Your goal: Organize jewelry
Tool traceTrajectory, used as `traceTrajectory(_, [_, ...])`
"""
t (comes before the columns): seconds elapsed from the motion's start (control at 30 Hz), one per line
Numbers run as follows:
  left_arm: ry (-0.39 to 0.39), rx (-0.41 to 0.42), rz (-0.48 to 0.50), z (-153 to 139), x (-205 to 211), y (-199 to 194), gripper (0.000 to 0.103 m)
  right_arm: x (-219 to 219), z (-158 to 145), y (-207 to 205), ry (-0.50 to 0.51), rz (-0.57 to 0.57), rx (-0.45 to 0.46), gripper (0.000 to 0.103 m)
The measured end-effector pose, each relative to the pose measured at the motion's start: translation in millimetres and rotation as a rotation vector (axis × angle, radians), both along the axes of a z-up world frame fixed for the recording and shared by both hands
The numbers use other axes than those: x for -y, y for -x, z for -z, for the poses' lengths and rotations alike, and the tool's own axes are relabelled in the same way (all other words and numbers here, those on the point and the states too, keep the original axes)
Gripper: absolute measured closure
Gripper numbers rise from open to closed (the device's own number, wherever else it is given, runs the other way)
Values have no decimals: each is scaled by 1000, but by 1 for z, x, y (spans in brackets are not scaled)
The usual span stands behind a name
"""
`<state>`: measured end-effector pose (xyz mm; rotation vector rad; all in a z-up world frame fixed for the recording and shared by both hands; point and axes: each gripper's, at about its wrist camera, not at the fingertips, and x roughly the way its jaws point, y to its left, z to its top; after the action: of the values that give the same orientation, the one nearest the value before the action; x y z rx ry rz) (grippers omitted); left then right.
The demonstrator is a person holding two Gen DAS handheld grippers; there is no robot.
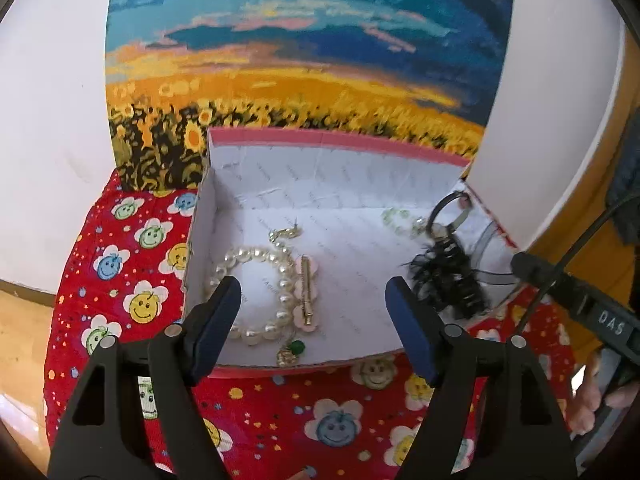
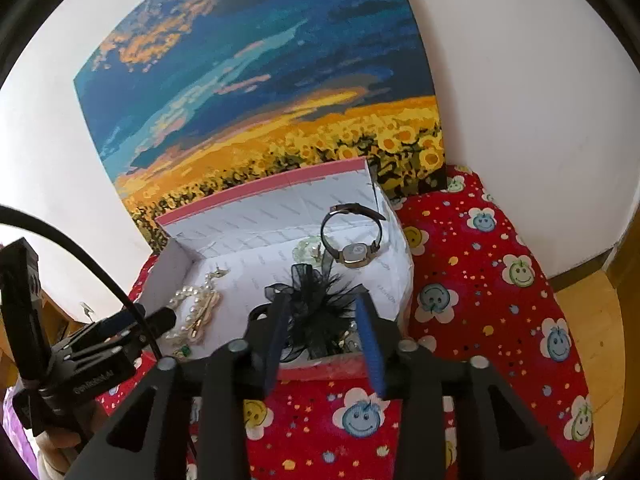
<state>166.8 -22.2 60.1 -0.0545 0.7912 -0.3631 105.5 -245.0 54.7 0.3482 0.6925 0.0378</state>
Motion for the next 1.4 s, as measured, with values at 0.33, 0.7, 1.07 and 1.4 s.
traceTrajectory(0.33, [-19, 5, -35, -23, -13, 37, 30, -17, -20, 36, -48, -73, 44, 44])
traceTrajectory(0.7, [-47, -29, -77, -2, -23, 84, 30, -44, -3, 77, -1, -108, 13, 30])
traceTrajectory(1.07, [-103, -81, -135, 34, -13, 92, 26, -55, 41, 85, 118, -37, -52, 21])
traceTrajectory(1.4, [-172, -55, -160, 49, 0, 95, 26, -49, 58, 79, 116, 11, -124, 20])
